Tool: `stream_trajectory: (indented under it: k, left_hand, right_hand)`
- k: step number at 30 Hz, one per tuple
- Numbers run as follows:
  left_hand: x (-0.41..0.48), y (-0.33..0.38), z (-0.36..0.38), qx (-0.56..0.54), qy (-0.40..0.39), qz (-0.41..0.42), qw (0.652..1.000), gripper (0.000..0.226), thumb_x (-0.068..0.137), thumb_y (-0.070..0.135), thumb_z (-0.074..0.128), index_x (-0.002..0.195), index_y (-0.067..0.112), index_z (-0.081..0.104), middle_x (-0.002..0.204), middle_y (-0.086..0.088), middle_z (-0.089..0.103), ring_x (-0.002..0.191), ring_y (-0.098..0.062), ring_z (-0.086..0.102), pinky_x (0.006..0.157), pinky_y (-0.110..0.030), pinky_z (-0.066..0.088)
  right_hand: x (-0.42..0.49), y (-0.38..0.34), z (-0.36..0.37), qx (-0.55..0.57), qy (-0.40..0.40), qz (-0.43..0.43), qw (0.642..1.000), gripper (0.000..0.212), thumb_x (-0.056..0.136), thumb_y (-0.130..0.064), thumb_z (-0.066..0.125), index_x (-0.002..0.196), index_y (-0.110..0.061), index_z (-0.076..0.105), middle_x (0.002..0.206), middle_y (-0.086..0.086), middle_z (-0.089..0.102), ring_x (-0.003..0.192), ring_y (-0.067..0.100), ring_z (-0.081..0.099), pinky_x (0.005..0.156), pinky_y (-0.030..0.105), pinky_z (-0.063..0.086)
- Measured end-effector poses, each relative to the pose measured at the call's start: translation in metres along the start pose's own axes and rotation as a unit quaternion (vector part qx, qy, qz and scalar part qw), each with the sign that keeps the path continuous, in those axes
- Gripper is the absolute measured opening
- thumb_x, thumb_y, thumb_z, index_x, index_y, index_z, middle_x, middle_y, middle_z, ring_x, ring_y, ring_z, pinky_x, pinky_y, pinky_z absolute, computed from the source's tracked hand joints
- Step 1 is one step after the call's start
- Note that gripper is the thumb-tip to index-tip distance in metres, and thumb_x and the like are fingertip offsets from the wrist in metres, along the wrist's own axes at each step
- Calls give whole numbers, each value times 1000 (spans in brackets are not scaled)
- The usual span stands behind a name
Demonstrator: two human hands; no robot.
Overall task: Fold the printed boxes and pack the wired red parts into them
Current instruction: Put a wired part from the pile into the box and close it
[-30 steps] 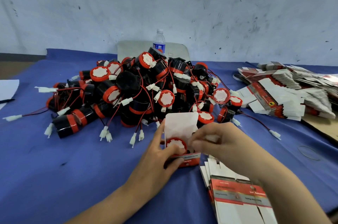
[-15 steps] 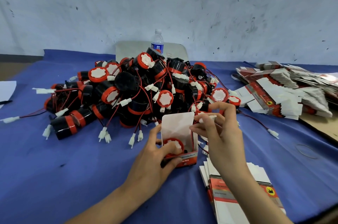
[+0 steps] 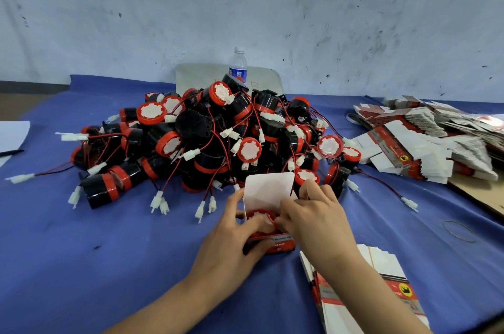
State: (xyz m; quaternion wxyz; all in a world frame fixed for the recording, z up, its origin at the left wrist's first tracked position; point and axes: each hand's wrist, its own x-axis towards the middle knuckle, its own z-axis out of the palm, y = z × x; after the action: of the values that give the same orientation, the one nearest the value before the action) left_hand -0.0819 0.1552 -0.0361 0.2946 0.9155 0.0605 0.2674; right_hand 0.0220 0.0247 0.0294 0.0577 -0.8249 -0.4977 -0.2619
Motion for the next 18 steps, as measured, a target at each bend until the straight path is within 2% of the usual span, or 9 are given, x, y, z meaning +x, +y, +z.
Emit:
stream_trajectory:
  k: [3,4,6,8,12,15,18]
  left_hand:
    - [0,1,0,-3,0,3,1000,19,88,45,61,107,42,58,146,33,1,116,-1,46,84,-30,54]
    - [0,1,1,-2,-2,2,1000,19,88,45,61,107,41,59,147,31,2,117,-1,45,84,-31,54]
    - [0,1,1,-4,-3,0,1000,19,88,44,62,107,41,60,149,28,3,118,-2,46,84,-32,54]
    - [-1,1,0,-10,2,2,1000,19,88,45,62,107,41,59,149,29,5,115,-1,49,83,-33,54]
    - [0,3,0,-8,7,6,1000,35,82,67,39,109,47,48,148,29,8,113,0,52,80,-33,55]
    - [1,3,1,-6,11,3,1000,43,80,70,35,111,46,51,151,24,11,107,-2,57,79,-35,55]
    - [0,1,1,1,10,3,1000,43,81,70,33,113,46,49,152,23,10,103,-3,59,74,-35,56]
  right_hand:
    - [3,-2,-1,-4,-52,11,999,32,64,-40,86,50,-20,63,48,-9,59,69,21,54,70,28,31]
    - [4,-3,-1,-3,-71,13,997,28,76,-43,76,60,-21,68,58,-9,64,78,20,54,76,30,33]
    - [2,-1,1,18,-114,29,993,40,96,-50,42,87,-24,71,85,-9,68,100,17,43,89,32,26]
    - [-2,2,3,42,-132,41,989,52,99,-53,24,96,-26,68,95,-11,66,103,14,35,93,31,20]
    - [-3,-4,8,53,-143,83,985,43,101,-46,26,102,-25,63,100,-7,66,105,15,38,101,31,17]
    - [0,-8,12,82,-102,138,982,23,99,-38,40,112,-22,48,101,0,62,108,21,44,105,29,15]
    - [0,-7,13,68,-89,121,986,20,98,-37,39,109,-22,48,92,-2,59,103,20,49,110,30,6]
